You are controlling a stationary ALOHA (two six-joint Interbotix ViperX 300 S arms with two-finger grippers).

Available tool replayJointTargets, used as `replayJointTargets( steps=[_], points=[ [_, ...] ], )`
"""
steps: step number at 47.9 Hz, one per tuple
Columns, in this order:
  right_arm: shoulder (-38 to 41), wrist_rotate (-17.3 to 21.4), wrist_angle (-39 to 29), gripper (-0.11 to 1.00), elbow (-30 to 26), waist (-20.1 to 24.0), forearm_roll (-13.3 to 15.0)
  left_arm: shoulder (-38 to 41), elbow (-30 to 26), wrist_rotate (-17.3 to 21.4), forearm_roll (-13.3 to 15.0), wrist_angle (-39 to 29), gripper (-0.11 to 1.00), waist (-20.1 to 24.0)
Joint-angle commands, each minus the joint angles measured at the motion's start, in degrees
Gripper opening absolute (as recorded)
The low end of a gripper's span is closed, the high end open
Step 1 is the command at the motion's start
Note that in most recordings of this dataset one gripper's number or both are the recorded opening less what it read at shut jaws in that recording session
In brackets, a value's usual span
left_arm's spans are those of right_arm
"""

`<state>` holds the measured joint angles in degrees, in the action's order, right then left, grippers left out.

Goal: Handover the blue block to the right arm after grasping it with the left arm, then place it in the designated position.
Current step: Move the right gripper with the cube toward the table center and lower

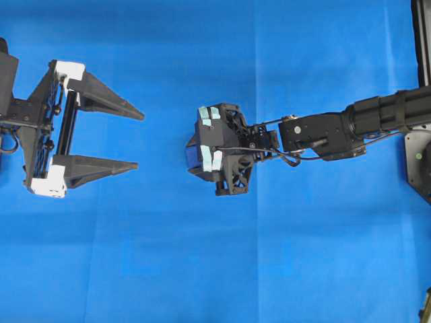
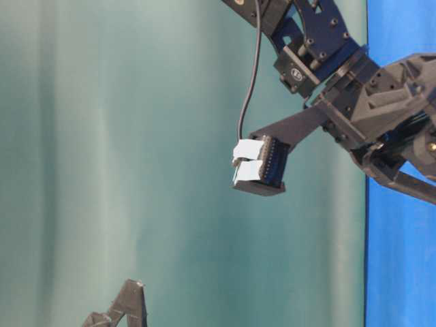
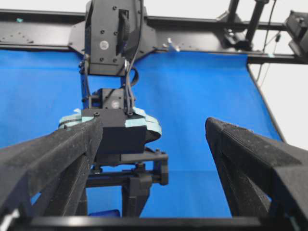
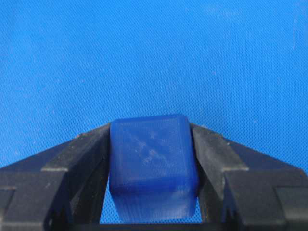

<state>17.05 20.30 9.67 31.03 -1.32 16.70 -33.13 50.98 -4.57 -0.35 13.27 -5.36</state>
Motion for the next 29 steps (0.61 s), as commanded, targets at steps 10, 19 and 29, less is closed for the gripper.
replayJointTargets(
  steps=[10, 19, 29],
  points=[
    [-0.9, 0.3, 0.5, 0.34, -0.9, -0.2, -1.8, -0.4, -1.1, 0.1, 0.0, 0.3, 0.92, -0.2],
    [-0.9, 0.7, 0.4, 0.37, -1.1, 0.3, -2.0, -0.5, -1.1, 0.4, 0.0, 0.4, 0.92, -0.1],
    [-0.8, 0.8, -0.7, 0.92, -1.1, 0.4, -3.0, -0.5, -1.1, 0.4, -0.1, 0.4, 0.92, -0.2]
  ],
)
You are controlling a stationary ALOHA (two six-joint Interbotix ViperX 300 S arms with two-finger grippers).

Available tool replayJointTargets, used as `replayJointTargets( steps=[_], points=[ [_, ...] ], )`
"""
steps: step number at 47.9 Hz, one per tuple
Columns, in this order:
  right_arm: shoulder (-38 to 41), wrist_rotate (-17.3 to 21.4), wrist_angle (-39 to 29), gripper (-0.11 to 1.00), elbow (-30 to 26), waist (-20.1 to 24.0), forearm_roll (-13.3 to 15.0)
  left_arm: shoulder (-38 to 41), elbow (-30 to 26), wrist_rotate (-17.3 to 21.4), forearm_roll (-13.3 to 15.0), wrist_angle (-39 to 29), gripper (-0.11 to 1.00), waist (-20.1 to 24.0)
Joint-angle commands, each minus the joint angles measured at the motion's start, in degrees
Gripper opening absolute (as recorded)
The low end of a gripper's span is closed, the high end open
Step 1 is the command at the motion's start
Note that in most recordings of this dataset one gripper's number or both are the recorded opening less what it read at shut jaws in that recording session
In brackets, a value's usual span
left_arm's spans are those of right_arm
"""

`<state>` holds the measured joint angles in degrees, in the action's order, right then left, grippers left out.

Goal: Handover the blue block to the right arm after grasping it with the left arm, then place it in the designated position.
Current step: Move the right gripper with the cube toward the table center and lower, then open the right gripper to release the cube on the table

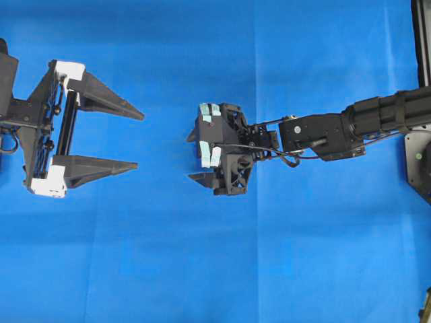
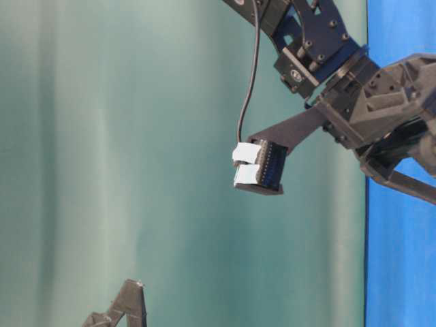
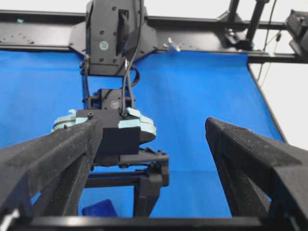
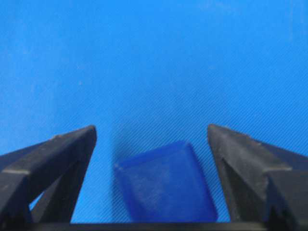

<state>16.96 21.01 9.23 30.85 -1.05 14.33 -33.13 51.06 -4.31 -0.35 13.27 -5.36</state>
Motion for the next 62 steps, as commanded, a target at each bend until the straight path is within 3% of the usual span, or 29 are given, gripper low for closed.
replayJointTargets(
  steps=[1, 9, 18, 62],
  points=[
    [-0.7, 0.1, -0.4, 0.93, -1.0, 0.3, -0.6, -0.5, -1.1, 0.2, 0.0, 0.4, 0.92, -0.2],
    [-1.2, 0.1, -1.3, 0.81, -1.2, 0.2, -0.8, -0.5, -1.1, 0.3, 0.0, 0.4, 0.92, -0.2],
    [-4.9, -0.1, -3.3, 0.83, -0.8, 0.3, -0.7, -0.5, -1.1, 0.0, 0.0, 0.4, 0.92, -0.2],
    [-40.1, -0.5, -28.5, 0.82, 3.8, 3.4, 1.6, -0.6, -1.1, 0.4, 0.0, -0.4, 0.92, -0.2]
  ],
)
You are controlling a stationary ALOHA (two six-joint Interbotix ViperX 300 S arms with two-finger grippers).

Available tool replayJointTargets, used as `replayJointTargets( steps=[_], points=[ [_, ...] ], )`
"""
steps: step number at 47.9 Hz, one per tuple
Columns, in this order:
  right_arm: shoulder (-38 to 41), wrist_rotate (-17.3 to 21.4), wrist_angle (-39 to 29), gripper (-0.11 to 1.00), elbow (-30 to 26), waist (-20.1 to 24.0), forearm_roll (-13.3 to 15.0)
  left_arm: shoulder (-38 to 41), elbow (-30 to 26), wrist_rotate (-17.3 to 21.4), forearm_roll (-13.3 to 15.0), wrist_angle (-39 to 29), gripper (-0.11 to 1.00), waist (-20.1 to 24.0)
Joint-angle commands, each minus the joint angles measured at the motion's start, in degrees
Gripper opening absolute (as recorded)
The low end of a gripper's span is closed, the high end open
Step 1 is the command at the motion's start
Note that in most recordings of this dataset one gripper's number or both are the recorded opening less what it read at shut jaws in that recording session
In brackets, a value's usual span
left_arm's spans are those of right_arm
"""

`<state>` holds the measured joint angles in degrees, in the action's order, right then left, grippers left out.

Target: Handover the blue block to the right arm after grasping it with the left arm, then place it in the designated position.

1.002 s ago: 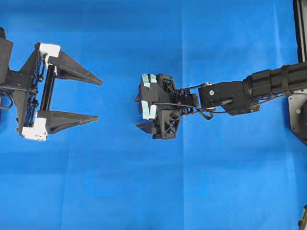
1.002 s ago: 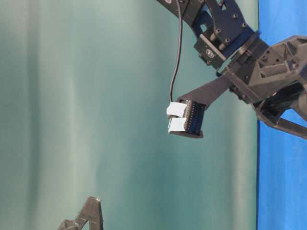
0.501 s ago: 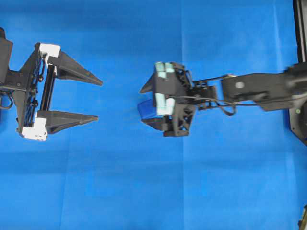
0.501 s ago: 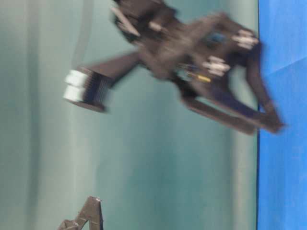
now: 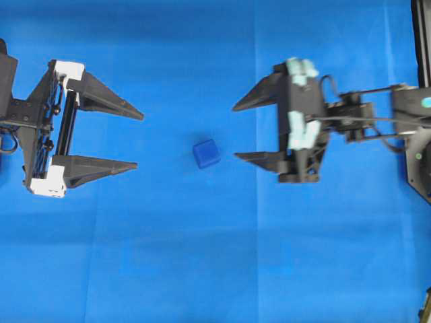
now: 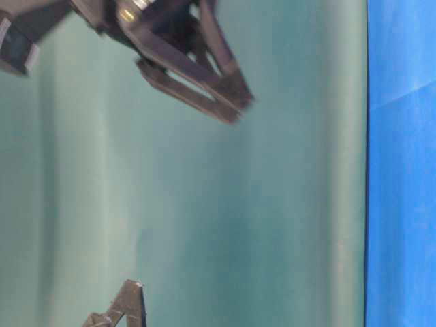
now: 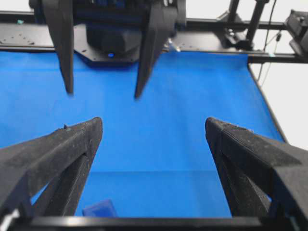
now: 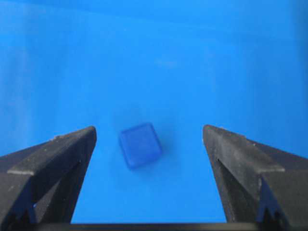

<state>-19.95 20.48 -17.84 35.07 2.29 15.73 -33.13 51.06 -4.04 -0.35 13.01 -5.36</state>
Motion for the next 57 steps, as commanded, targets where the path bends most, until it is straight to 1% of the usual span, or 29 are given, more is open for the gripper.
replayJointTargets(
  steps=[1, 10, 18, 32, 37, 43, 49, 57],
  points=[
    [-3.8, 0.0, -1.9, 0.82, -0.4, 0.1, 0.2, -0.6, -1.1, 0.1, 0.0, -0.1, 0.92, -0.2],
    [-9.5, 0.1, -4.9, 0.82, 1.6, 0.1, 0.2, -0.6, -1.1, 0.0, 0.0, -0.1, 0.92, -0.1],
    [-13.3, 0.3, -4.7, 0.82, 3.4, 0.1, 0.2, -0.6, -1.1, -0.1, 0.0, -0.1, 0.92, -0.2],
    [-11.4, 0.3, -2.1, 0.82, 3.3, 0.1, 0.2, -0.5, -1.3, -0.4, 0.0, -0.1, 0.92, -0.2],
    [-12.0, 0.3, 1.7, 0.81, 4.2, 0.1, 0.2, -0.5, -1.3, -0.5, 0.0, -0.1, 0.92, -0.2],
    [-14.1, 0.2, 10.4, 0.81, 7.2, -0.1, 0.7, -0.6, -1.2, -0.6, 0.0, -0.1, 0.92, -0.1],
    [-15.6, 0.2, 17.1, 0.81, 10.3, -0.6, 1.0, -0.6, -1.2, -0.6, 0.0, -0.1, 0.92, -0.1],
    [-15.8, 0.2, 21.2, 0.81, 12.6, -0.7, 1.0, -0.6, -1.2, -0.6, 0.0, -0.1, 0.92, -0.2]
  ],
)
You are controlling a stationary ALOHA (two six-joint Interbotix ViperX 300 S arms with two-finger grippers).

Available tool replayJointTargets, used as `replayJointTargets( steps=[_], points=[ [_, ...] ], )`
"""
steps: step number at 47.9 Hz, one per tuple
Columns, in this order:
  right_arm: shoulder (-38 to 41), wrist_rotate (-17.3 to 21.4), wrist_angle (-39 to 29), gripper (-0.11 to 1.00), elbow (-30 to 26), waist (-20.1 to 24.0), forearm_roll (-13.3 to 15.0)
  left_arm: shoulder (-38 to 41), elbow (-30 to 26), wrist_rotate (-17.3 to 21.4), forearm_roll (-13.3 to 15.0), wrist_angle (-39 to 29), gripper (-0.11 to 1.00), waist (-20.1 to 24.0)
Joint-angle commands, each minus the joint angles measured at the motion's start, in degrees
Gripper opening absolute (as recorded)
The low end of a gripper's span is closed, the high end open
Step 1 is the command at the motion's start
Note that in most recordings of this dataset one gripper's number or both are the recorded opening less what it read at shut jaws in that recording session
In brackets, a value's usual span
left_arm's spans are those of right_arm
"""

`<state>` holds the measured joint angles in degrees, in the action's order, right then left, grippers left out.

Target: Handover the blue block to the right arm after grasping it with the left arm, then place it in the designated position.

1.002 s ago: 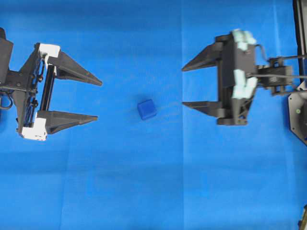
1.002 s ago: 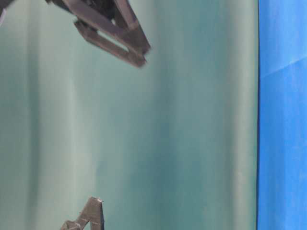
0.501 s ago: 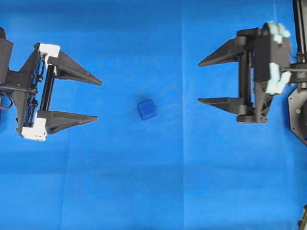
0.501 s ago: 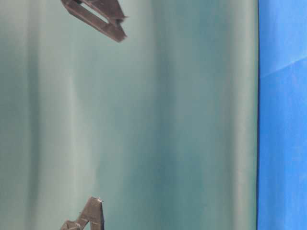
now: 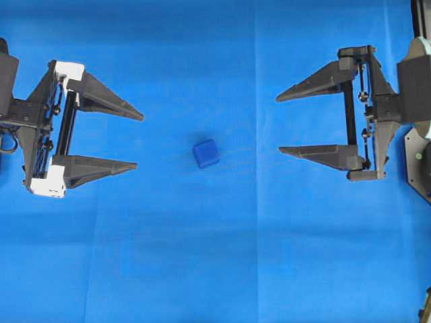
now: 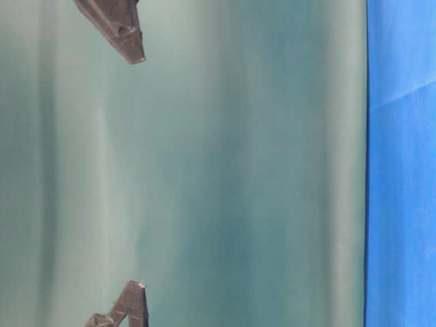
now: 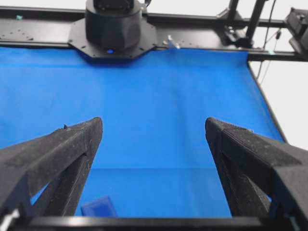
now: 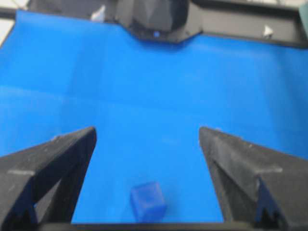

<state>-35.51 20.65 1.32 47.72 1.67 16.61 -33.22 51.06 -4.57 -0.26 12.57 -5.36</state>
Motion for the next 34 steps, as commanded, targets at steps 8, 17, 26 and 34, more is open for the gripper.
replayJointTargets(
  steps=[8, 17, 26, 34],
  points=[
    [-0.3, -0.1, 3.1, 0.81, 0.2, -0.4, 0.1, -0.5, -1.1, -0.1, -0.1, 0.4, 0.92, -0.1],
    [-0.3, -0.1, 2.8, 0.81, 0.2, -0.8, 0.0, -0.5, -1.1, -0.2, -0.1, 0.4, 0.92, -0.2],
    [-0.3, -0.1, 2.7, 0.81, 0.2, -0.8, 0.0, -0.5, -1.2, -0.2, -0.1, 0.4, 0.92, -0.2],
    [-0.3, -0.1, 2.7, 0.81, 0.2, -0.8, 0.0, -0.5, -1.2, -0.2, -0.2, 0.4, 0.92, -0.2]
  ],
)
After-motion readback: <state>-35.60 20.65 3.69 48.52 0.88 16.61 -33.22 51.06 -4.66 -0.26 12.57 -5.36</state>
